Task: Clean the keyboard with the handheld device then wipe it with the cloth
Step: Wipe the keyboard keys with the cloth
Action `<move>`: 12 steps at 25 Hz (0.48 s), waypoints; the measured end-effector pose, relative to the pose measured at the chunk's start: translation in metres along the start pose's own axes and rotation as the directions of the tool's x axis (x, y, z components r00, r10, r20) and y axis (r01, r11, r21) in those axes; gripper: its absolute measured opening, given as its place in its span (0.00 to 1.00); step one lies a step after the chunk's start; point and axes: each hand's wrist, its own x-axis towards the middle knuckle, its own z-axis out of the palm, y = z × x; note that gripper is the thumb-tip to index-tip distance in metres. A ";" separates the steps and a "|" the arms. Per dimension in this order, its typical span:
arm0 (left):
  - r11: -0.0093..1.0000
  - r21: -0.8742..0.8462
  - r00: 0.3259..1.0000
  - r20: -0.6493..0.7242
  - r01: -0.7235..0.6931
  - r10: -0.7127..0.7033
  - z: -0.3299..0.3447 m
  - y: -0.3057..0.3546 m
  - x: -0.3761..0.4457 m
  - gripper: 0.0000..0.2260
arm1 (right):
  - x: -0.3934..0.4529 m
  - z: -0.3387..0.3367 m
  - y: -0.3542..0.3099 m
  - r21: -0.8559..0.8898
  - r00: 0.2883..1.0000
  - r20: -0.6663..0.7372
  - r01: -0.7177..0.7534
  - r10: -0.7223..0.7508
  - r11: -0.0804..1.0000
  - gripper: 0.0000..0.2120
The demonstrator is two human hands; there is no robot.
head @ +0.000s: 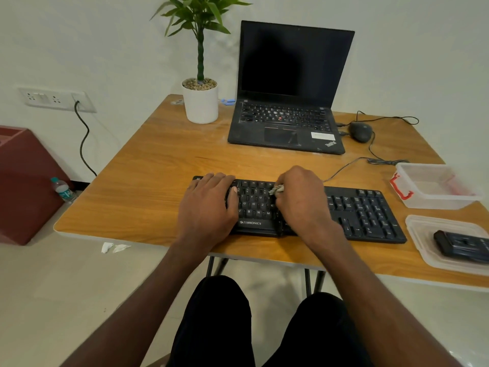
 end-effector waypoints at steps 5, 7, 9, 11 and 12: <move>1.000 0.001 1.000 -0.013 -0.021 0.021 0.001 0.000 0.000 0.21 | 0.008 0.021 -0.037 0.158 0.981 -0.038 0.195 -0.192 0.968 0.09; 1.000 0.012 1.000 -0.013 -0.010 0.011 0.001 0.000 -0.001 0.21 | 0.015 0.016 -0.027 0.112 0.988 -0.062 0.149 -0.143 0.982 0.09; 1.000 0.013 1.000 -0.014 -0.002 0.003 0.001 0.000 -0.001 0.21 | 0.017 0.006 -0.007 0.076 0.996 -0.084 0.029 -0.023 0.997 0.08; 1.000 0.010 1.000 -0.020 -0.001 0.001 0.001 0.000 -0.002 0.21 | 0.016 -0.002 0.012 0.051 0.986 -0.122 -0.104 0.110 0.993 0.07; 1.000 0.012 1.000 -0.023 -0.001 0.001 0.002 0.000 -0.002 0.21 | 0.015 -0.002 0.013 0.049 0.982 -0.133 -0.129 0.135 0.990 0.07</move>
